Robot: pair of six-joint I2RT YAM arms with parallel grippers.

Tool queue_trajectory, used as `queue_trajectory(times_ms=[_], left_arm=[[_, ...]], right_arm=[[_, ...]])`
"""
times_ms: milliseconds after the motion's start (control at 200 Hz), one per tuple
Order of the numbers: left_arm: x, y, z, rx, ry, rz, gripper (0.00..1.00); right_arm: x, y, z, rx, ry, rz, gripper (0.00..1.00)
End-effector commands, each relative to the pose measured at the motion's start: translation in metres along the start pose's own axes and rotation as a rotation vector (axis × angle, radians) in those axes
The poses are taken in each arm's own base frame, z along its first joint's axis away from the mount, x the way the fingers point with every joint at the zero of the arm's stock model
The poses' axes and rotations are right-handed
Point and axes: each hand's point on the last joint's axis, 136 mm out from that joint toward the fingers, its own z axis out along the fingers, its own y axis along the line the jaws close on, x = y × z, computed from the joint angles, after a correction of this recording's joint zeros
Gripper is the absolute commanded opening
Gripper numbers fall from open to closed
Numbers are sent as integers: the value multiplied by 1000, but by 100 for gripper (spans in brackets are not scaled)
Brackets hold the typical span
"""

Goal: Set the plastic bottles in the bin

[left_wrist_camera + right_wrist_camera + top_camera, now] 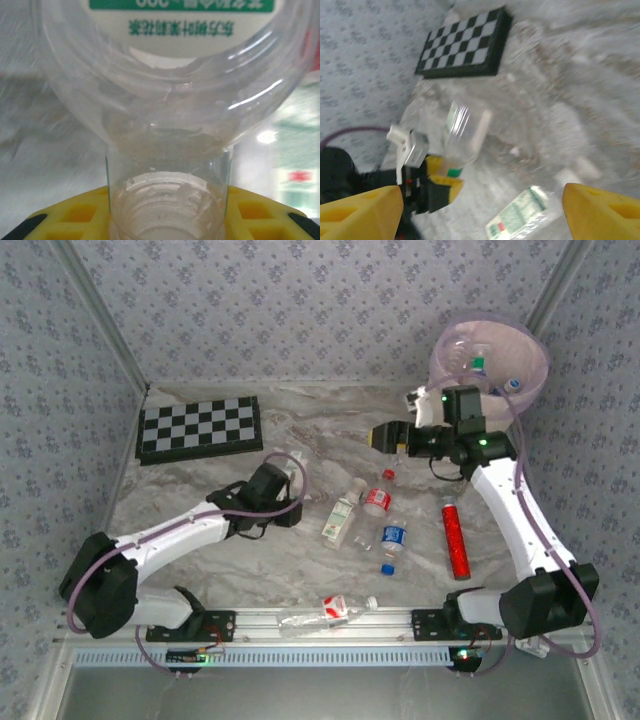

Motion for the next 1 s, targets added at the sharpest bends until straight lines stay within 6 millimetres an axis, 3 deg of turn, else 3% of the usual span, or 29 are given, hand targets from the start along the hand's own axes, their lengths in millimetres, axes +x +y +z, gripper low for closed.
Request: queue_trajectory(times_ms=[0, 150, 360, 530, 670, 750, 895, 994], left_arm=[[-47, -59, -22, 227, -146, 102, 35], [-50, -91, -30, 317, -152, 196, 36], [-45, -111, -30, 349, -144, 278, 37], [-44, -122, -36, 369, -158, 333, 37], [-41, -116, -39, 336, -148, 345, 40], [-37, -112, -40, 319, -134, 350, 51], [-28, -110, -46, 302, -109, 375, 97], [-15, -111, -54, 298, -68, 415, 99]], right_arm=[[5, 24, 15, -147, 35, 22, 86], [6, 29, 34, -214, 58, 60, 97], [12, 27, 55, -202, 113, 71, 97], [11, 16, 56, -152, 116, 92, 76], [5, 10, 48, -120, 92, 100, 57], [0, 8, 41, -94, 76, 89, 52], [-29, 4, 13, -18, -4, 34, 48], [-61, -11, -22, 114, -112, -14, 46]])
